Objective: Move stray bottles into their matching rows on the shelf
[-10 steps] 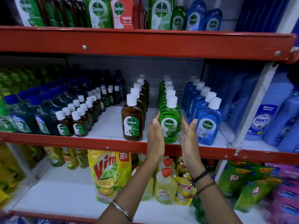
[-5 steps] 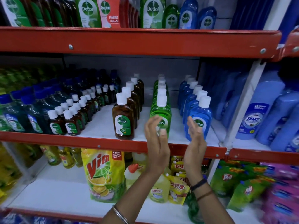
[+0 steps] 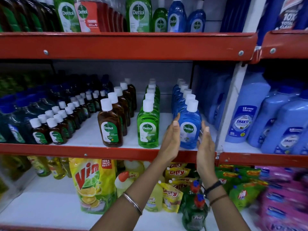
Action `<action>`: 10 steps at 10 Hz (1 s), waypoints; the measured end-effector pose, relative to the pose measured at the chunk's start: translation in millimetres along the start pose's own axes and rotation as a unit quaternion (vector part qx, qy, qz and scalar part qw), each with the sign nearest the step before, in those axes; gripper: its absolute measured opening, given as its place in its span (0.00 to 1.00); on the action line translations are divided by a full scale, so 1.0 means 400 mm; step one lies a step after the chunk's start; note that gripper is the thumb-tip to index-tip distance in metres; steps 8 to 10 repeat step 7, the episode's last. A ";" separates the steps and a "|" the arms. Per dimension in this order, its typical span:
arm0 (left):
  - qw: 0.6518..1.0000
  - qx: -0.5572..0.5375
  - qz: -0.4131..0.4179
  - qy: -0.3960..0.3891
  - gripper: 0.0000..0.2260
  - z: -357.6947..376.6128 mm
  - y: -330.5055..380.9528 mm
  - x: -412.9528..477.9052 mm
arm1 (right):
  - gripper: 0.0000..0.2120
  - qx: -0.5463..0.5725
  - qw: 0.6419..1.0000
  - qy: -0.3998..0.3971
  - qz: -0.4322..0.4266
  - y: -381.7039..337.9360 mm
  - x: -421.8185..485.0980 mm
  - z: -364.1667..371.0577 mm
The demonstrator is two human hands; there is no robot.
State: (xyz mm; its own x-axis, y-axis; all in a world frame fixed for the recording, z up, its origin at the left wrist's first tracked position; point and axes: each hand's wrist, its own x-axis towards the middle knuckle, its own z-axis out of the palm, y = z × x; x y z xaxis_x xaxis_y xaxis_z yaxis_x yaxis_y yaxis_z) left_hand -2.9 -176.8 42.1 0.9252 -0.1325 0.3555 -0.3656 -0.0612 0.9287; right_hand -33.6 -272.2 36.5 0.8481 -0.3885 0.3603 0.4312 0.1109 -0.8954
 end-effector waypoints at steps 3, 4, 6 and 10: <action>0.999 0.005 0.004 0.035 0.23 0.004 -0.025 -0.008 | 0.22 0.014 0.999 -0.011 0.039 -0.032 0.036 -0.040; 0.999 0.002 0.003 0.036 0.25 0.004 -0.026 -0.008 | 0.26 0.012 0.999 -0.008 0.038 -0.030 0.038 -0.043; 0.999 0.030 0.005 0.021 0.26 -0.002 -0.032 -0.021 | 0.24 0.012 0.999 -0.016 0.025 -0.024 0.040 -0.040; 0.993 0.100 0.063 0.028 0.23 -0.010 0.003 -0.056 | 0.18 -0.043 0.998 0.030 -0.035 -0.022 0.014 -0.066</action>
